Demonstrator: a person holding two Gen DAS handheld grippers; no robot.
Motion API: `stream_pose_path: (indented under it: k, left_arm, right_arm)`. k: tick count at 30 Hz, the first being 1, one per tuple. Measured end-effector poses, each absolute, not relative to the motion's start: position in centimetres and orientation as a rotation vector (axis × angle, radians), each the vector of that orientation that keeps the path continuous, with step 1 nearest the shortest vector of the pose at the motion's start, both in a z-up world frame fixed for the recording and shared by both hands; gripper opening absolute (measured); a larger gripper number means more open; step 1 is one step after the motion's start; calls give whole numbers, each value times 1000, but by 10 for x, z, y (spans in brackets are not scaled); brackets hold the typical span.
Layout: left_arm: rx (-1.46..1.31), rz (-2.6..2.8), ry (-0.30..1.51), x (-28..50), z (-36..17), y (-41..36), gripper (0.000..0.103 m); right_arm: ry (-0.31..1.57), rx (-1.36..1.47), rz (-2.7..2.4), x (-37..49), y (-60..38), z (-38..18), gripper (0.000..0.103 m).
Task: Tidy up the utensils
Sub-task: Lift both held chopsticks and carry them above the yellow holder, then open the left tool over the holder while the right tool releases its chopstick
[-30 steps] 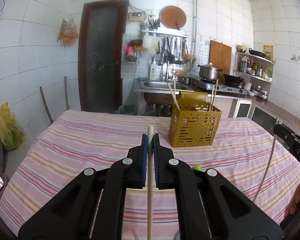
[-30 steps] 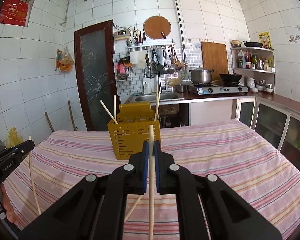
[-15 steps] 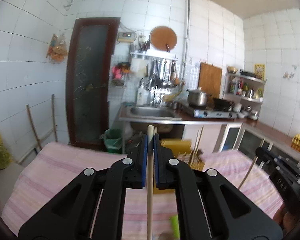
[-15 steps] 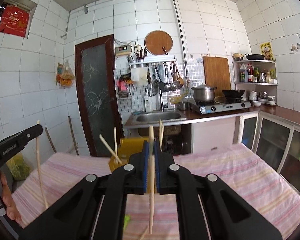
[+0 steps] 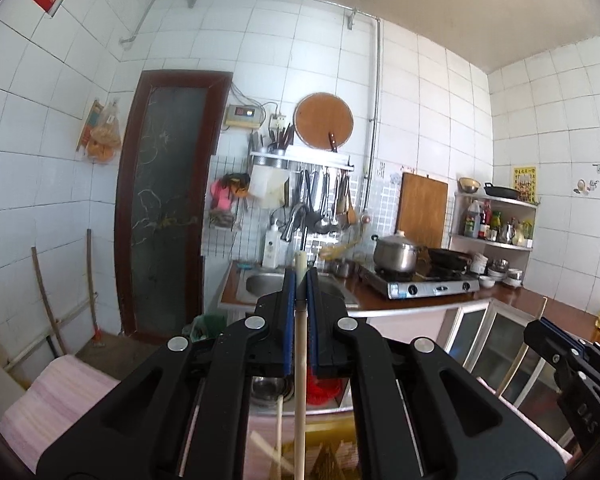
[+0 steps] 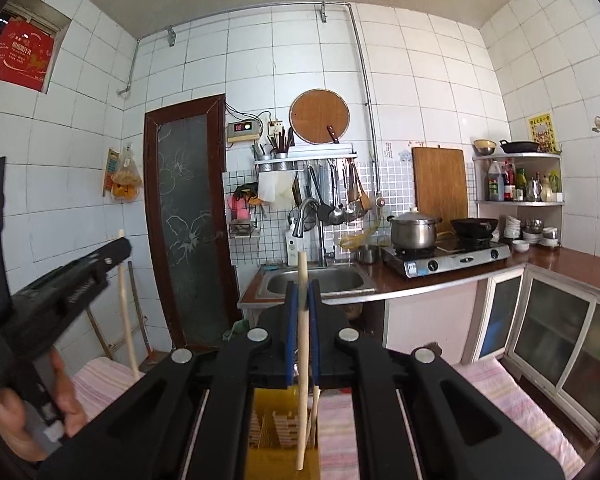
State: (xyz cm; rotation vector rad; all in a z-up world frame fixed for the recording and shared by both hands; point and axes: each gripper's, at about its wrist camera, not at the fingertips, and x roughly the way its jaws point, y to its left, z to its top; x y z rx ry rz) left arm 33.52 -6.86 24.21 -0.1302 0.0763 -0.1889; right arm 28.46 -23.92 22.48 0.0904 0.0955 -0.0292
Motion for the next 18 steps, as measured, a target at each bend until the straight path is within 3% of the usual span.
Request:
stream_pose_path:
  k: [9, 18]
  left_arm:
    - [-127, -163, 108, 413, 185, -94, 5]
    - [-76, -149, 224, 426, 134, -91, 6]
  right_arm:
    - [152, 58, -19, 344, -239, 180, 6]
    - [284, 96, -17, 373, -247, 133, 7]
